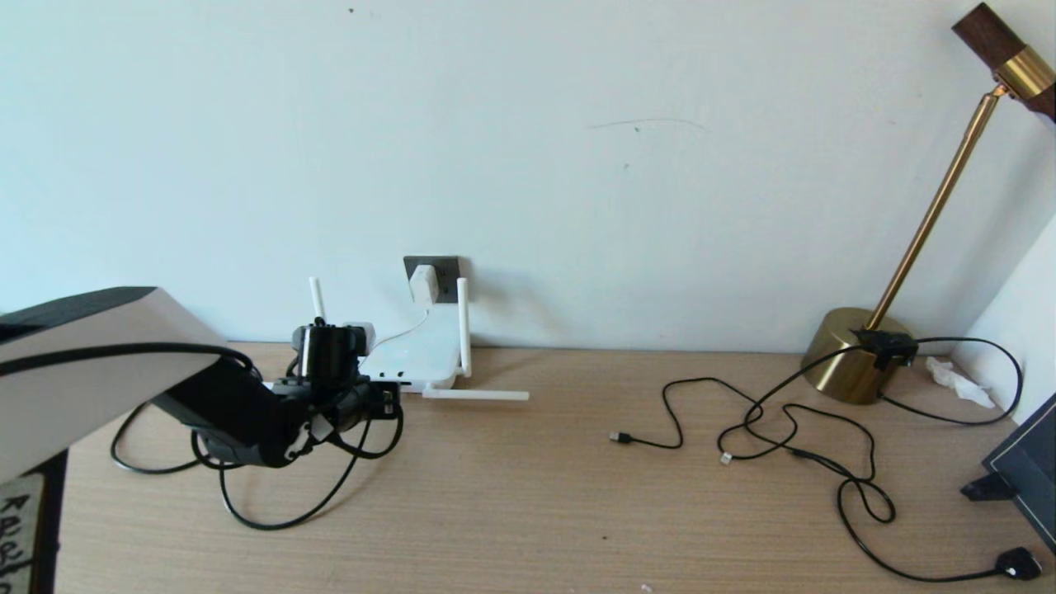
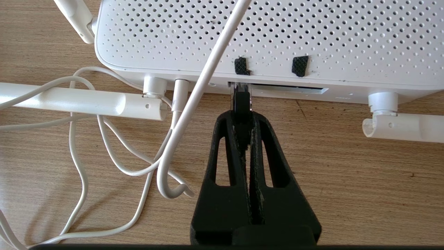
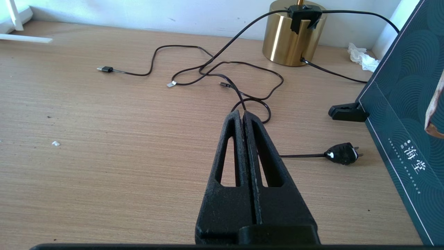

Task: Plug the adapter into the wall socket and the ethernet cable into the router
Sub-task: Plug cable into router interface

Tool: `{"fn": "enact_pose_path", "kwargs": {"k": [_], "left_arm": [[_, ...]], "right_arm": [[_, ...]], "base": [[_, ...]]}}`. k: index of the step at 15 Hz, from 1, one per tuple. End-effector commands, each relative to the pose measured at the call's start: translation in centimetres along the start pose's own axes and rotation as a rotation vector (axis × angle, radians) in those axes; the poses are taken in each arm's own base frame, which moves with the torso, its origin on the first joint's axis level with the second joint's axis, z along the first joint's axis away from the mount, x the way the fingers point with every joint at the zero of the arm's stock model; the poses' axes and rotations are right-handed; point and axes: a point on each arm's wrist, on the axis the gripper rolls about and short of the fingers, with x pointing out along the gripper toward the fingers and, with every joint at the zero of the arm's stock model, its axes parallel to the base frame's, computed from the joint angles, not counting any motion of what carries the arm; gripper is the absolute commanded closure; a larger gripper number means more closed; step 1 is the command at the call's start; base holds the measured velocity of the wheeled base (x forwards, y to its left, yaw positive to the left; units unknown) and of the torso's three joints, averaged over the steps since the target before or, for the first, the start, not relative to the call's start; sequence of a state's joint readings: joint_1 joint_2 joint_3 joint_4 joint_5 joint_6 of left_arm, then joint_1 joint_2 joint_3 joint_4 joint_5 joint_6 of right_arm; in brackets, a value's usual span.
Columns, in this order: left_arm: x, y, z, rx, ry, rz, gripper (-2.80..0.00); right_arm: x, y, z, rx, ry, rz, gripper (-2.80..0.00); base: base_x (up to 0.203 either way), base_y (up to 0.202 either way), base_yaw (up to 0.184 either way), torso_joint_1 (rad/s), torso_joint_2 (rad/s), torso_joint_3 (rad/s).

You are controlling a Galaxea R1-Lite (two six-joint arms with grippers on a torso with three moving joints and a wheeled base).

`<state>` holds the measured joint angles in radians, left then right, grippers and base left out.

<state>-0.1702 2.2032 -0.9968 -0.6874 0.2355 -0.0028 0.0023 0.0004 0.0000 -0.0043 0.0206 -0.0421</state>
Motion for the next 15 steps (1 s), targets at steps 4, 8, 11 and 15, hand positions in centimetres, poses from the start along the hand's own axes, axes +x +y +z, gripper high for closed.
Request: {"fn": "enact_pose_path", "kwargs": {"k": [4, 8, 11, 15], "left_arm": [[0.02, -0.01, 0.26, -0.004, -0.014, 0.001, 0.0], [0.04, 0.11, 0.23, -0.005, -0.012, 0.003, 0.0], [0.04, 0.23, 0.1, -0.003, -0.008, 0.006, 0.0], [0.02, 0.31, 0.01, -0.004, -0.004, 0.007, 0.0]], "right_arm": [[0.0, 0.0, 0.0, -0.001, 0.0, 0.002, 0.0], [0.0, 0.0, 0.0, -0.001, 0.0, 0.0, 0.0], [0.01, 0.0, 0.01, -0.001, 0.001, 0.002, 0.0], [0.01, 0.0, 0.01, -0.001, 0.001, 0.002, 0.0]], "base": [[0.0, 0.0, 0.0, 0.0, 0.0, 0.0], [0.0, 0.0, 0.0, 0.0, 0.0, 0.0], [0.0, 0.0, 0.0, 0.0, 0.0, 0.0], [0.0, 0.0, 0.0, 0.0, 0.0, 0.0]]}}
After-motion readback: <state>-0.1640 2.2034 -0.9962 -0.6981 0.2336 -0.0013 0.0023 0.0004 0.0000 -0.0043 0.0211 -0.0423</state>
